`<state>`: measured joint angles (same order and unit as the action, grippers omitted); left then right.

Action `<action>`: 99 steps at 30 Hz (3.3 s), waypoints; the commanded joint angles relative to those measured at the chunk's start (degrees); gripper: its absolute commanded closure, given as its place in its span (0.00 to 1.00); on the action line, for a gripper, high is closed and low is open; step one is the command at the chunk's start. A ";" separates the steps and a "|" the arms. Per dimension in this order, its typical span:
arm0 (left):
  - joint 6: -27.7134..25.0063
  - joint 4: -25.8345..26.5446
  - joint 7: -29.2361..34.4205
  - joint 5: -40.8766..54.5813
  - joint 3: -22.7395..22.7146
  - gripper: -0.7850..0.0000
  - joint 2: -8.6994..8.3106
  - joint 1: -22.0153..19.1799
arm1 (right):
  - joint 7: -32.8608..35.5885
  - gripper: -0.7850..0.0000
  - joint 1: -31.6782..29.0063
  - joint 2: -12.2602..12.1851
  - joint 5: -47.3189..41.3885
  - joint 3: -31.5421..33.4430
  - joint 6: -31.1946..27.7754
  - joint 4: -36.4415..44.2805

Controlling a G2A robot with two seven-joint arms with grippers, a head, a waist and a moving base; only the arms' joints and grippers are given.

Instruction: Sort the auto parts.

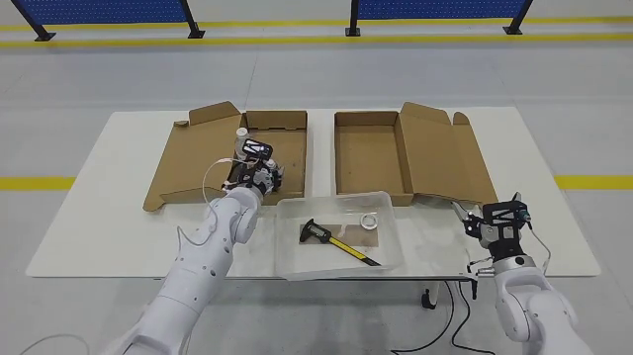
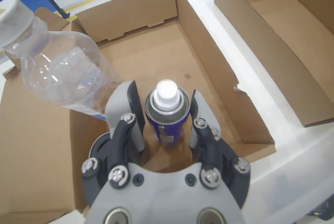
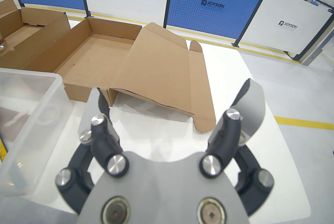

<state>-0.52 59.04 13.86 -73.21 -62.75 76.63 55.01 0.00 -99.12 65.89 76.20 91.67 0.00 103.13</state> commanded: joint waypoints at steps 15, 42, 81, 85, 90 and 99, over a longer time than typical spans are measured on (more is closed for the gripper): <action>0.15 4.57 0.73 -2.95 -0.66 0.00 -0.02 0.42 | 0.00 0.00 0.00 0.00 0.00 0.00 0.00 0.00; 8.70 42.60 8.22 -14.35 -20.83 0.00 -3.98 23.37 | 0.00 0.00 0.00 0.00 0.00 0.00 0.00 0.00; 10.62 48.93 9.86 -16.93 -26.33 0.00 -4.32 31.82 | 16.77 0.00 9.89 -0.69 -6.92 -7.37 -27.89 10.71; 10.62 48.93 9.86 -16.93 -26.33 0.00 -4.32 31.82 | 28.02 0.00 14.24 -0.65 -15.55 -12.17 -33.30 10.48; 10.62 48.93 9.86 -16.93 -26.33 0.00 -4.32 31.82 | 40.65 0.00 19.38 -0.53 -24.59 -18.42 -36.07 8.29; 10.62 48.93 9.86 -16.93 -26.33 0.00 -4.32 31.82 | 52.46 0.00 24.79 -0.43 -31.02 -25.11 -34.57 1.64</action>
<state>10.10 107.97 23.73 -90.14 -89.08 72.31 86.82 51.62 -74.61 65.49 45.48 67.16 -34.14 105.49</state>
